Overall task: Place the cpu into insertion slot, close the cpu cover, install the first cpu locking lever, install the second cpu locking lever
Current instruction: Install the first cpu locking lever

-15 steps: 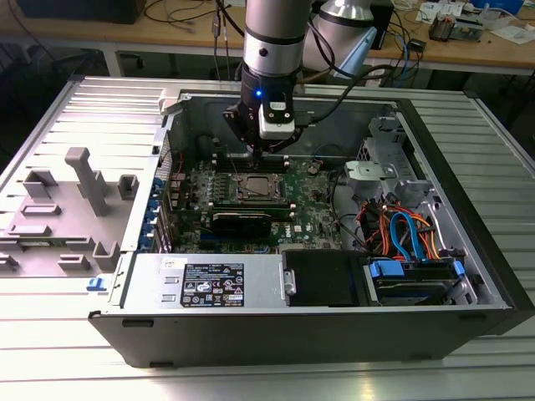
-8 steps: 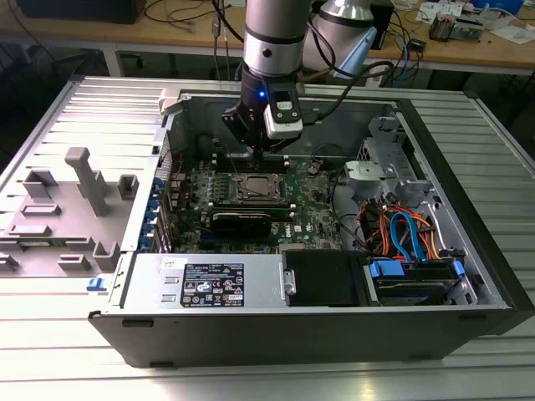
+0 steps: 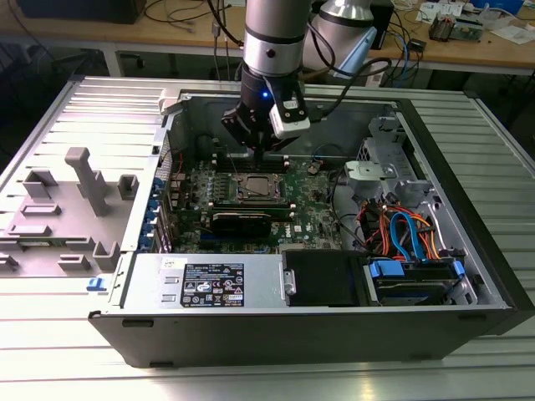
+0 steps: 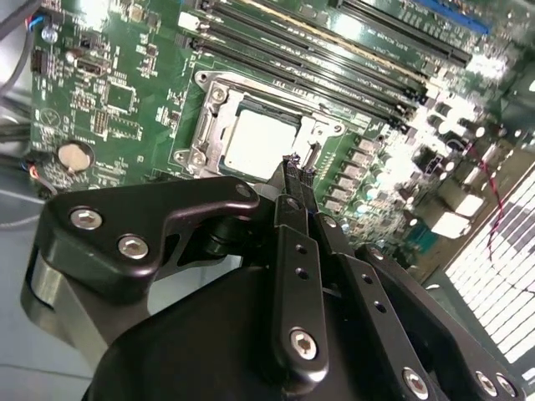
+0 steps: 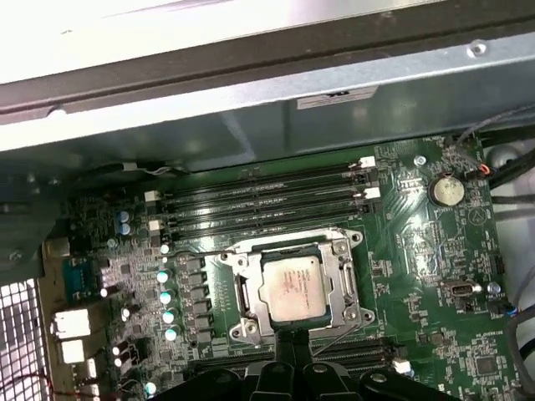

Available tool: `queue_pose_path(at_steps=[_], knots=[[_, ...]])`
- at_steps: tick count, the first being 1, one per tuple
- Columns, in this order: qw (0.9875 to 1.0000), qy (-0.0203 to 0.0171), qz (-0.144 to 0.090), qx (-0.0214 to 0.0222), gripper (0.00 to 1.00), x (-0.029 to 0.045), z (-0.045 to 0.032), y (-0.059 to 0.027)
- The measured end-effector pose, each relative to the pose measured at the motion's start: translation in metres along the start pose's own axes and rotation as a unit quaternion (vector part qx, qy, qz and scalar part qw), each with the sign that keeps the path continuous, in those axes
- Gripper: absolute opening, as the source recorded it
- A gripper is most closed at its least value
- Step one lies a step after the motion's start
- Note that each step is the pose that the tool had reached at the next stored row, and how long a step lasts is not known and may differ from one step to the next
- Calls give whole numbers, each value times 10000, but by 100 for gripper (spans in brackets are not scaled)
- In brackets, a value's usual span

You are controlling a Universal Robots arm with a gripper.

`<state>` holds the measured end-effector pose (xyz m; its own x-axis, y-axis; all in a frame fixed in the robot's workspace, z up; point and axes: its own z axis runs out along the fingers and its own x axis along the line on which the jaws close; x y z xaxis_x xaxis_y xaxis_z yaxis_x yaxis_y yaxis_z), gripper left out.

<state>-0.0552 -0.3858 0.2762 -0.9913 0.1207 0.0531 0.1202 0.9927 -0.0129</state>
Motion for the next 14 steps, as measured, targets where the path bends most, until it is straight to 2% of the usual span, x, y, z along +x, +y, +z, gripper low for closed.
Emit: queue_pose_path(at_steps=[4,10,12,14], knots=[[9993,-5,-377,20,11,0,0,0],[9991,-5,-423,23,11,0,-1,0],[9990,-6,-435,23,11,2,-29,0],[9990,-43,-435,21,11,34,-28,-4]])
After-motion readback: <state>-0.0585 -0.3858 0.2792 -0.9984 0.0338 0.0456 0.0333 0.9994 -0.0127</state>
